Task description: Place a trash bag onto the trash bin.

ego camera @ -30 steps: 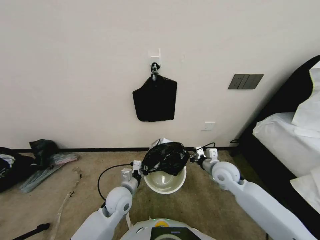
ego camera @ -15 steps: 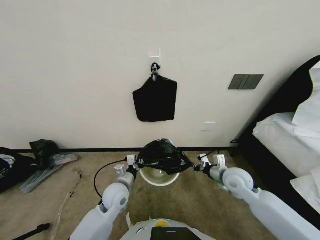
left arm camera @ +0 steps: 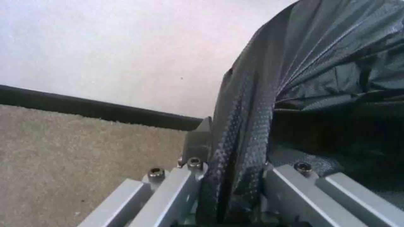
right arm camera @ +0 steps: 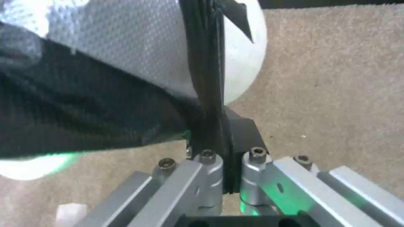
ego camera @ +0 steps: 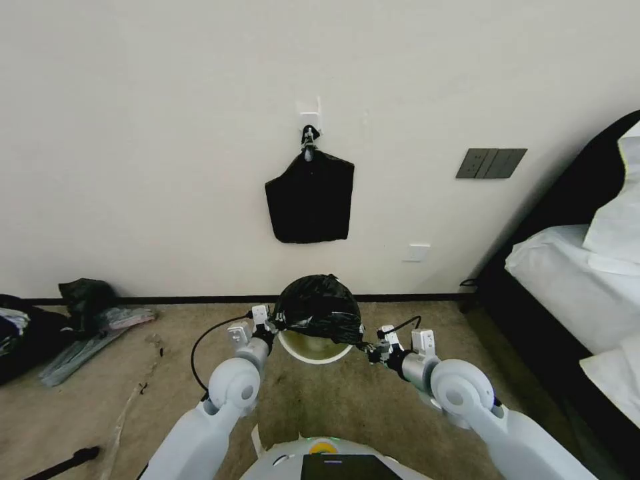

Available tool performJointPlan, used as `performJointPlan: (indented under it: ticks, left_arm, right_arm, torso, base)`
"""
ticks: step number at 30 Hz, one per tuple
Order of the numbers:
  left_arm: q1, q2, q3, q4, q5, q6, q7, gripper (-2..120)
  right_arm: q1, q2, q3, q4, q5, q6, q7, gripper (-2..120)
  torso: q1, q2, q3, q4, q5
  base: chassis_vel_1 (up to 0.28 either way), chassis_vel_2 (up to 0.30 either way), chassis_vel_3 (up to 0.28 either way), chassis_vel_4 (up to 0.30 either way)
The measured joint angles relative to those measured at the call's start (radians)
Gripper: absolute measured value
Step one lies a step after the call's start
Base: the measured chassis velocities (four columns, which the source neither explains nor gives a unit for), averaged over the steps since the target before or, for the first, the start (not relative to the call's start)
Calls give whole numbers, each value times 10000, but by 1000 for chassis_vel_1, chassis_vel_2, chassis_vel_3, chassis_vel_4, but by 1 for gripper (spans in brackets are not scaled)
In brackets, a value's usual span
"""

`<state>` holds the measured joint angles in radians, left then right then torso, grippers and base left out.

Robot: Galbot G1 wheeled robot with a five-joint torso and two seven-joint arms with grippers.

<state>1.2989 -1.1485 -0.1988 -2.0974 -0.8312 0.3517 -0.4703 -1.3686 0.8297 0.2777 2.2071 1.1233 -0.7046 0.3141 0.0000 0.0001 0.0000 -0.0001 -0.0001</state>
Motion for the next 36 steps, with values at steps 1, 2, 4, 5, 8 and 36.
performJointPlan:
  ticks: [1,2,4,5,8,36]
  left_arm:
    - [0,0,0,0,0,0,0,3]
    - [-8,24,-6,7,-4,12,0,3]
    - [-24,125,-46,12,-37,96,26,3]
    - [-24,125,-46,12,-37,96,26,3]
    - [-33,188,-97,25,-48,130,40,3]
    - [-196,1022,-317,93,300,557,601,3]
  right_arm:
    - [0,0,0,0,0,0,0,0]
    - [-3,6,0,0,-80,19,-16,0]
    - [76,31,-8,2,-274,198,-4,0]
    - [76,31,-8,2,-274,198,-4,0]
    - [130,28,26,56,-435,389,73,10]
    - [974,-1414,1220,1932,-70,639,-2647,100]
  torso:
    - [0,0,0,0,0]
    - [0,0,0,0,0]
    - [0,0,0,1,0]
    - [0,0,0,1,0]
    - [0,0,0,2,1]
    - [0,0,0,0,0]
  base:
    - [0,0,0,0]
    - [0,0,0,0]
    - [0,0,0,0]
    - [0,0,0,0]
    - [0,0,0,0]
    - [0,0,0,0]
